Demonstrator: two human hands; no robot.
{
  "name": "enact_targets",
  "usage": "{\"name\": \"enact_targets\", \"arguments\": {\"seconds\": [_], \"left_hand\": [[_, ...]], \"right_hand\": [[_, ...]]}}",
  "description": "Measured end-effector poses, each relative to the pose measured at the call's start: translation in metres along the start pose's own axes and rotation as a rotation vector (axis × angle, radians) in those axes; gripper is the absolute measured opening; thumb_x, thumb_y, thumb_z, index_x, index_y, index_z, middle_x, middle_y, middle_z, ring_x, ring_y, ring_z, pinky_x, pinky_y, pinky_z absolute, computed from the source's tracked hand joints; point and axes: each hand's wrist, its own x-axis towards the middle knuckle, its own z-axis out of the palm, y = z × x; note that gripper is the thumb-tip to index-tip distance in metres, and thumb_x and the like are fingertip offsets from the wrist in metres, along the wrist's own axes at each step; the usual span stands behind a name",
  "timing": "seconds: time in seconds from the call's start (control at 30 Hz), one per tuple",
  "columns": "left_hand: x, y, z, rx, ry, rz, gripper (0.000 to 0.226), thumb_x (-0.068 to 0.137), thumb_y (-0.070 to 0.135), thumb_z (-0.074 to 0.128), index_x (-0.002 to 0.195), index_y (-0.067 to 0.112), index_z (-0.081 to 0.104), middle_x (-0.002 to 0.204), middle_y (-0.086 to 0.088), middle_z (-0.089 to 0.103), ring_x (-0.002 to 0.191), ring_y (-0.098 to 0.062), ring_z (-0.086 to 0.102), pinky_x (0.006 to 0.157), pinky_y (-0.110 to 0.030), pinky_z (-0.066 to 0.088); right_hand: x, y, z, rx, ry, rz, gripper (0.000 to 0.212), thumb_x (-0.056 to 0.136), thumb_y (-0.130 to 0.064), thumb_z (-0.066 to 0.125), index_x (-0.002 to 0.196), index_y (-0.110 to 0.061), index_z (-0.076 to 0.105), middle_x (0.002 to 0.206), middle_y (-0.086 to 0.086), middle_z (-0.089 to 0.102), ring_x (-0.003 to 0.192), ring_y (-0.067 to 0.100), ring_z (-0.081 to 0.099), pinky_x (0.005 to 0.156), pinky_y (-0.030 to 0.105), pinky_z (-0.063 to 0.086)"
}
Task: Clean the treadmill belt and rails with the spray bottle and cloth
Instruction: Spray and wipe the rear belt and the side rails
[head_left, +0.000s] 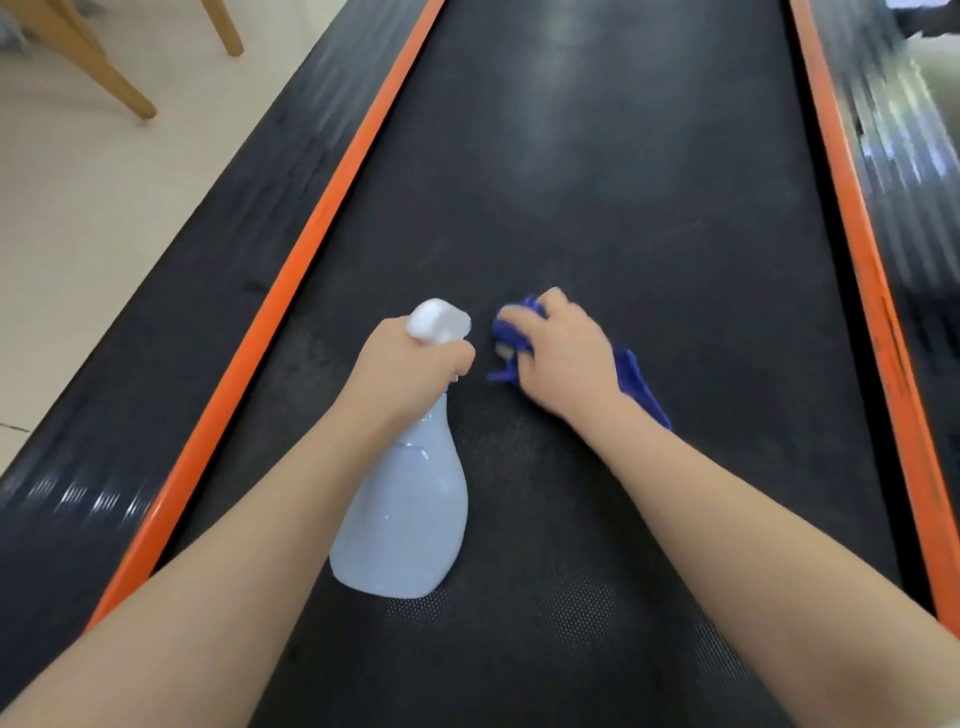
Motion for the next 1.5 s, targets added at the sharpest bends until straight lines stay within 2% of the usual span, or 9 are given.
{"name": "enact_targets", "arguments": {"seconds": [0.17,0.33,0.53,0.67,0.77,0.97,1.17,1.37,1.5], "left_hand": [[-0.004,-0.004,0.003,0.025,-0.037,-0.085,0.042,0.054,0.028,0.053,0.086,0.004,0.067,0.073,-0.003,0.060,0.070,-0.015,0.049,0.057,-0.026,0.034],[-0.018,0.006,0.010,0.030,-0.093,-0.040,0.041,0.054,0.027,0.055,0.090,0.019,0.071,0.072,-0.004,0.059,0.071,-0.015,0.051,0.069,-0.028,0.040],[-0.027,0.029,0.049,0.119,-0.329,0.030,0.038,0.055,0.026,0.056,0.089,0.036,0.070,0.084,-0.016,0.060,0.079,-0.016,0.051,0.076,-0.032,0.045],[-0.031,0.048,0.087,0.111,-0.359,0.070,0.038,0.056,0.025,0.055,0.089,0.038,0.069,0.083,-0.014,0.055,0.077,-0.019,0.048,0.072,-0.037,0.050],[-0.032,0.060,0.111,0.155,-0.344,0.093,0.042,0.054,0.025,0.052,0.093,0.016,0.064,0.071,-0.002,0.043,0.070,-0.018,0.036,0.058,-0.029,0.033],[-0.035,0.065,0.139,0.267,-0.368,0.132,0.015,0.073,0.014,0.058,0.085,0.022,0.057,0.043,0.010,0.026,0.053,-0.014,0.026,0.046,-0.022,0.023],[-0.033,0.065,0.138,0.253,-0.297,0.115,0.022,0.074,0.013,0.058,0.094,0.008,0.067,0.052,0.006,0.034,0.057,-0.012,0.032,0.051,-0.026,0.027],[-0.036,0.064,0.128,0.226,-0.269,0.113,0.026,0.076,0.015,0.058,0.098,0.000,0.063,0.062,-0.002,0.038,0.064,-0.018,0.034,0.055,-0.029,0.033],[-0.038,0.054,0.114,0.203,-0.273,0.079,0.029,0.062,0.022,0.059,0.087,0.008,0.061,0.070,-0.007,0.045,0.064,-0.018,0.044,0.061,-0.030,0.037]], "right_hand": [[-0.086,0.013,-0.020,0.131,-0.269,-0.433,0.047,0.072,-0.020,0.042,0.112,-0.020,0.065,0.091,0.010,0.057,0.061,0.024,0.048,0.056,0.026,0.039],[-0.041,0.075,-0.037,-0.010,-0.022,0.164,0.041,0.079,-0.006,0.054,0.117,-0.017,0.063,0.099,0.017,0.052,0.080,0.038,0.053,0.062,0.035,0.044],[-0.145,0.103,-0.070,0.062,-0.281,-0.260,0.046,0.075,-0.017,0.048,0.119,-0.022,0.061,0.100,0.009,0.056,0.074,0.026,0.054,0.062,0.031,0.046],[-0.117,0.177,-0.081,-0.039,0.024,0.082,0.045,0.072,-0.009,0.050,0.113,-0.013,0.066,0.098,0.019,0.056,0.074,0.040,0.055,0.068,0.040,0.051],[-0.106,0.185,-0.083,-0.129,0.144,0.212,0.038,0.078,-0.020,0.042,0.105,-0.008,0.066,0.089,0.022,0.054,0.066,0.034,0.049,0.061,0.041,0.049],[-0.173,0.150,-0.079,0.024,-0.032,-0.005,0.045,0.071,-0.006,0.051,0.115,-0.008,0.060,0.092,0.016,0.051,0.074,0.031,0.048,0.067,0.038,0.046],[-0.118,0.166,-0.077,-0.049,0.107,0.369,0.030,0.086,-0.011,0.054,0.115,-0.005,0.058,0.112,0.023,0.048,0.086,0.034,0.045,0.071,0.042,0.047],[-0.187,0.125,-0.076,0.031,0.001,0.098,0.038,0.074,-0.011,0.063,0.111,-0.005,0.058,0.101,0.018,0.051,0.081,0.034,0.052,0.072,0.038,0.048],[-0.147,0.138,-0.069,-0.018,0.051,0.206,0.035,0.083,-0.007,0.060,0.118,-0.004,0.057,0.108,0.020,0.051,0.086,0.035,0.049,0.074,0.040,0.047]]}}
